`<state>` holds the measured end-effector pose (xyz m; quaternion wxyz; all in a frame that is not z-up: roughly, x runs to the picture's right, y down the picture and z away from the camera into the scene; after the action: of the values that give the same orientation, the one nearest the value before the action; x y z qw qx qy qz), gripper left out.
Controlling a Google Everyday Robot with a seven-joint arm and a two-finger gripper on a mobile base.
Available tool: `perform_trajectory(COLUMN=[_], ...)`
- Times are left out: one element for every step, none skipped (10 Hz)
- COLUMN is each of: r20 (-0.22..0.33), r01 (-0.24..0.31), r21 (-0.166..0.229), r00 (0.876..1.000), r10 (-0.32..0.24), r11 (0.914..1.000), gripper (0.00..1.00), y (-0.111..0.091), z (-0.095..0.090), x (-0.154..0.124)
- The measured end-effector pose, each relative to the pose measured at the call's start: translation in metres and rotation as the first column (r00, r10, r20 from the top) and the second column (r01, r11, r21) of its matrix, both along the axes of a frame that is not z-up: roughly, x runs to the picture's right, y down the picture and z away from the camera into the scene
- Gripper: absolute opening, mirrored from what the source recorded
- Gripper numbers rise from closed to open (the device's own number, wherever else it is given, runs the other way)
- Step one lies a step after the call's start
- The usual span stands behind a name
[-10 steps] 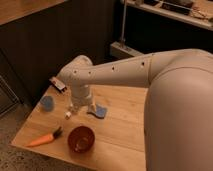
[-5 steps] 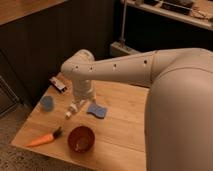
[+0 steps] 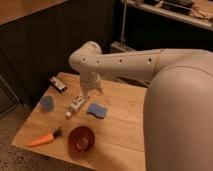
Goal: Place the white sponge in the ceramic bowl
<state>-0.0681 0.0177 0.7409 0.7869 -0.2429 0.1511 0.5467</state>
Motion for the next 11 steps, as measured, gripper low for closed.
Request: perform_trajectory(r20=[0.089,0.123,0.154,0.183,0.191,0.194,0.196,0.208,0.233,0.244,0.270], r01=[0.059,0.084,0.106,0.126,0.132,0.133,0.135,0.142,0.167,0.184,0.228], r21=[-0.013,-0.019,-0.022,-0.023,-0.023,-0.023,-0.022,-0.011,0.007,0.013,0.026], r00=[0.994,0.989,0.983,0.976,0.973,0.973,0.972,0.969,0.959,0.953,0.936], r10=[-0.058,-0.081,-0.101,-0.120,-0.126,-0.126,-0.128,-0.137,-0.164,-0.182,-0.226], r11=[0.9981,0.9963,0.9942,0.9918,0.9909,0.9908,0.9907,0.9898,0.9859,0.9828,0.9733], gripper=[0.65,0.65,0.65,0.65,0.65,0.65,0.65,0.65,0.65,0.65,0.65], y=[0.000,0.000,0.000,-0.001,-0.001,-0.001,-0.001,-0.001,0.002,0.005,0.016], z=[0.007,0.011,0.014,0.017,0.018,0.018,0.018,0.017,0.017,0.018,0.019], x=[0.003,0.007,0.009,0.012,0.012,0.012,0.011,0.009,0.003,0.000,-0.009])
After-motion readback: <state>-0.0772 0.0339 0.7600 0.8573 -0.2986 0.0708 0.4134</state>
